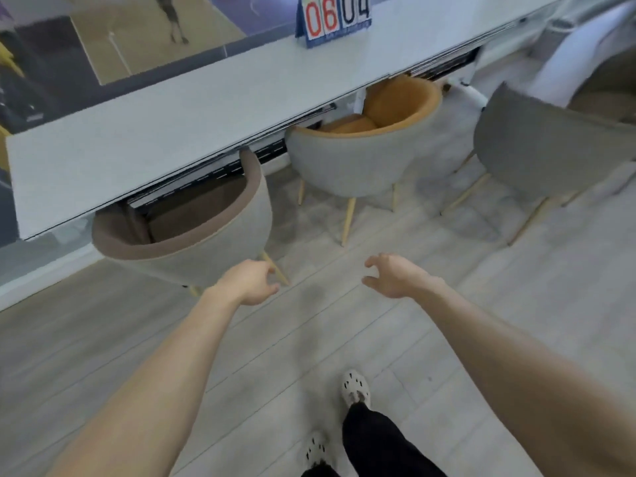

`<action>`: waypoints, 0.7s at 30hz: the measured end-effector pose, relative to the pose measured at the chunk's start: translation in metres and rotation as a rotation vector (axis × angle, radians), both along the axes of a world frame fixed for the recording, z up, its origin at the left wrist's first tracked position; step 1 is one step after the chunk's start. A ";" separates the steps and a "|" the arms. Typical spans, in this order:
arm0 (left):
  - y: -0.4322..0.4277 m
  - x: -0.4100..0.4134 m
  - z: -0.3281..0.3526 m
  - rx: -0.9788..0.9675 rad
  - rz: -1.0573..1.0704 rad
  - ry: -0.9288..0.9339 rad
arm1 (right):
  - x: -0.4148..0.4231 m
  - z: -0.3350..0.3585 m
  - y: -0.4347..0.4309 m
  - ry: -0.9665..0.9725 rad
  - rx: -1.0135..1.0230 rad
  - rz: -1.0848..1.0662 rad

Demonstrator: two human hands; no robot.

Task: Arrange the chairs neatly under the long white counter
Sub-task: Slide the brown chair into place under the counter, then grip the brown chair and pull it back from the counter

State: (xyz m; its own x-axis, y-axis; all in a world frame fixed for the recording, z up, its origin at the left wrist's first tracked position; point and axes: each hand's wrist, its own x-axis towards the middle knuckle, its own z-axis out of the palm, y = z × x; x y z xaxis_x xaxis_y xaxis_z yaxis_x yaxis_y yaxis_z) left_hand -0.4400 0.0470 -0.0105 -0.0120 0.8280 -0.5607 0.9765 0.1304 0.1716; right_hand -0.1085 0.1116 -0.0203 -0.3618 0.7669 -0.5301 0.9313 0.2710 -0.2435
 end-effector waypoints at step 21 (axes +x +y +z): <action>0.319 0.524 0.022 0.063 -0.380 -0.050 | 0.515 0.017 0.208 0.041 0.064 -0.407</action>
State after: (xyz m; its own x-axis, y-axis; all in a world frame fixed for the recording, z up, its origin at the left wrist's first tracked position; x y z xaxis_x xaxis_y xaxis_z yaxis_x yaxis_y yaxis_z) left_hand 0.0835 0.3658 0.0112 0.3283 0.8011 -0.5005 0.9434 -0.2516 0.2161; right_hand 0.4063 0.3193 -0.0033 -0.0421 0.8827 -0.4681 0.9555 -0.1013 -0.2770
